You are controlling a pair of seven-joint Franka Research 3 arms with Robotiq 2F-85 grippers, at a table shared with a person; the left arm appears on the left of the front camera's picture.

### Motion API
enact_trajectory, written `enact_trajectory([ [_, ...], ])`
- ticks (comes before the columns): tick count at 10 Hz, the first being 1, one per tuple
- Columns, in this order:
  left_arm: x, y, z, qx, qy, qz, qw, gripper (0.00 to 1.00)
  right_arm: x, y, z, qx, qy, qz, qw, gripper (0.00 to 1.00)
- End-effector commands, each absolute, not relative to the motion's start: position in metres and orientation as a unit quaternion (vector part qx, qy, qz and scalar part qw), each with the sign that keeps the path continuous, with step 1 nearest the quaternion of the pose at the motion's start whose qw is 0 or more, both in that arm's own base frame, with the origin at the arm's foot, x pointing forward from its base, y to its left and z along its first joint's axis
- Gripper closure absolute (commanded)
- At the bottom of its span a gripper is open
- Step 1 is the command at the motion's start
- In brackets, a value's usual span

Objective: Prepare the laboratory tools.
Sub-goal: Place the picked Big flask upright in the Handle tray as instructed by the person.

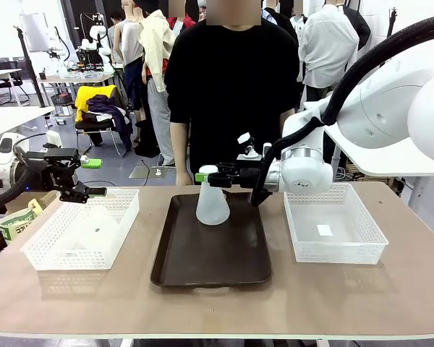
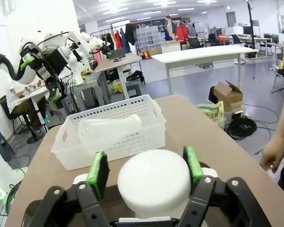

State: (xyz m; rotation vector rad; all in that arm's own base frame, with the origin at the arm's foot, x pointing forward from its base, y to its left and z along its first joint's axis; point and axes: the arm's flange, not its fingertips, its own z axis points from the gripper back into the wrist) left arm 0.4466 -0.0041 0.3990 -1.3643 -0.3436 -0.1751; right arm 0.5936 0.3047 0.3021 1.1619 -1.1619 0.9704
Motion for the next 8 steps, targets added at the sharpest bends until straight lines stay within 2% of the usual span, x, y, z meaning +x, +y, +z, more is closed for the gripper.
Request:
enact_trajectory([
  [1,0.446,-0.003,0.401,-0.626,-0.159,-0.083,0.759,0.0,0.587,0.302,0.304,0.499,-0.5,0.403,0.582,0.0],
  [7,0.446,-0.003,0.401,-0.626,-0.159,-0.083,0.759,0.0,0.574,0.301,0.329,0.475,-0.471,0.429,0.607,0.0],
  [8,0.446,-0.003,0.401,-0.626,-0.159,-0.083,0.759,0.0,0.582,0.3,0.315,0.484,-0.49,0.424,0.589,0.0],
])
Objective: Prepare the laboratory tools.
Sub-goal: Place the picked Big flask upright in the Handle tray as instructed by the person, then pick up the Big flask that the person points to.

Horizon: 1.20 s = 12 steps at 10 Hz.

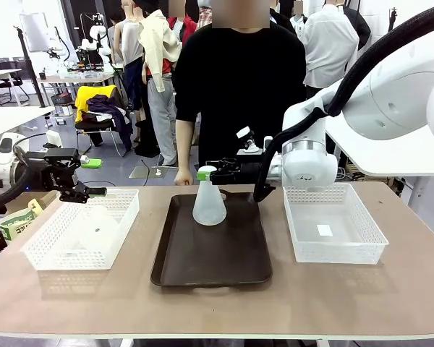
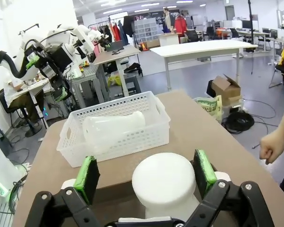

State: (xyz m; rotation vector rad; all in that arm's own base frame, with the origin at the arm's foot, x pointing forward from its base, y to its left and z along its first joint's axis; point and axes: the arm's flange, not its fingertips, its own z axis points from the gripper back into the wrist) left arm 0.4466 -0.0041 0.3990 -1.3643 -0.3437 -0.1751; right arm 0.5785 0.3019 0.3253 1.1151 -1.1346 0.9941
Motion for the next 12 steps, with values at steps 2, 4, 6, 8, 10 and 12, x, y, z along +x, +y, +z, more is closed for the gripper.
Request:
enact_trajectory([
  [2,0.4456,-0.0026,0.4009,-0.626,-0.159,-0.083,0.759,0.0,0.5816,0.3001,0.3149,0.484,-0.49,0.424,0.589,0.0],
  [4,0.4456,-0.0026,0.4009,-0.626,-0.159,-0.083,0.759,0.0,0.5816,0.3001,0.3149,0.484,-0.49,0.424,0.589,0.0],
  [6,0.4456,-0.0026,0.4009,-0.626,-0.159,-0.083,0.759,0.0,0.5816,0.3001,0.3149,0.484,-0.49,0.424,0.589,0.0],
  [8,0.4456,-0.0026,0.4009,-0.626,-0.159,-0.083,0.759,0.0,0.5816,0.3001,0.3149,0.484,-0.49,0.424,0.589,0.0],
  [10,0.4456,-0.0026,0.4009,-0.626,-0.159,-0.083,0.759,0.0,0.5816,0.3001,0.3149,0.484,-0.49,0.424,0.589,0.0],
  [12,0.4456,-0.0026,0.4009,-0.626,-0.159,-0.083,0.759,0.0,0.5816,0.3001,0.3149,0.484,-0.49,0.424,0.589,0.0],
])
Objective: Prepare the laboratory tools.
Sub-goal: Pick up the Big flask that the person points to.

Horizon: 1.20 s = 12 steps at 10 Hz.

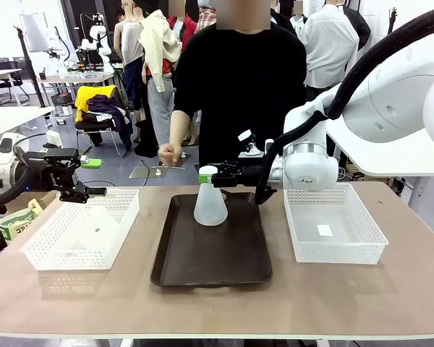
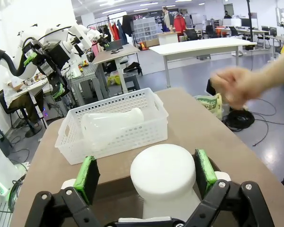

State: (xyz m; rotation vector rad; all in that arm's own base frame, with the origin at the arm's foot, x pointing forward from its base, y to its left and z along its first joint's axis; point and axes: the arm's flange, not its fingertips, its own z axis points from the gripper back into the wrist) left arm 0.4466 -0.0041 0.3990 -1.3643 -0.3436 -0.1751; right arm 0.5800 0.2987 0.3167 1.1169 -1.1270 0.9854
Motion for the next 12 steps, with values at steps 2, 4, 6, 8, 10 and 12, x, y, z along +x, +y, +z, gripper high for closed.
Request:
enact_trajectory([
  [2,0.446,-0.003,0.401,-0.626,-0.159,-0.083,0.759,0.0,0.582,0.3,0.315,0.484,-0.49,0.424,0.589,0.0],
  [4,0.446,-0.003,0.401,-0.626,-0.159,-0.083,0.759,0.0,0.58,0.299,0.317,0.481,-0.485,0.424,0.595,0.0],
  [6,0.446,-0.003,0.401,-0.626,-0.159,-0.083,0.759,0.0,0.57,0.269,0.351,0.41,-0.481,0.449,0.632,0.0],
  [8,0.446,-0.003,0.401,-0.626,-0.159,-0.083,0.759,0.0,0.547,0.24,0.377,0.358,-0.48,0.452,0.661,0.0],
  [10,0.446,-0.003,0.401,-0.626,-0.159,-0.083,0.759,0.0,0.515,0.214,0.394,0.298,-0.482,0.441,0.696,0.0],
  [12,0.446,-0.003,0.401,-0.626,-0.159,-0.083,0.759,0.0,0.477,0.174,0.404,0.25,-0.512,0.398,0.719,0.0],
])
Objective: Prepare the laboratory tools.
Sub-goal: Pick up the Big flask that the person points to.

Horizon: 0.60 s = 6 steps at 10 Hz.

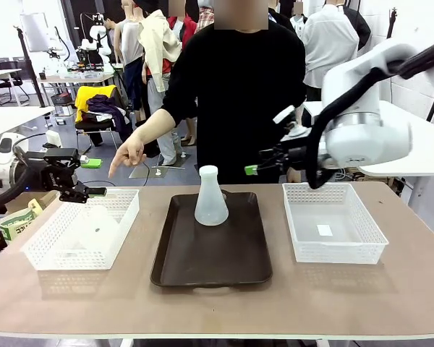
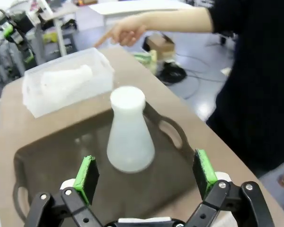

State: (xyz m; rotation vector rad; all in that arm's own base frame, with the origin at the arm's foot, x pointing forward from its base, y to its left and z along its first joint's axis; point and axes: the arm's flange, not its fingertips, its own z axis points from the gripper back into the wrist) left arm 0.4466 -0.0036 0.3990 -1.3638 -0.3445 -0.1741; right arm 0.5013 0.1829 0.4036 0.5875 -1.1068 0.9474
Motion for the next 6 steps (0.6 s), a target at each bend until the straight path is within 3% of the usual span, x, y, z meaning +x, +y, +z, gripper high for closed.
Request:
enact_trajectory([
  [1,0.446,-0.003,0.401,-0.626,-0.159,-0.083,0.759,0.0,0.457,0.155,0.405,0.238,-0.537,0.368,0.721,0.0],
  [6,0.446,-0.003,0.401,-0.626,-0.159,-0.083,0.759,0.0,0.398,0.096,0.393,0.216,-0.633,0.271,0.692,0.0],
])
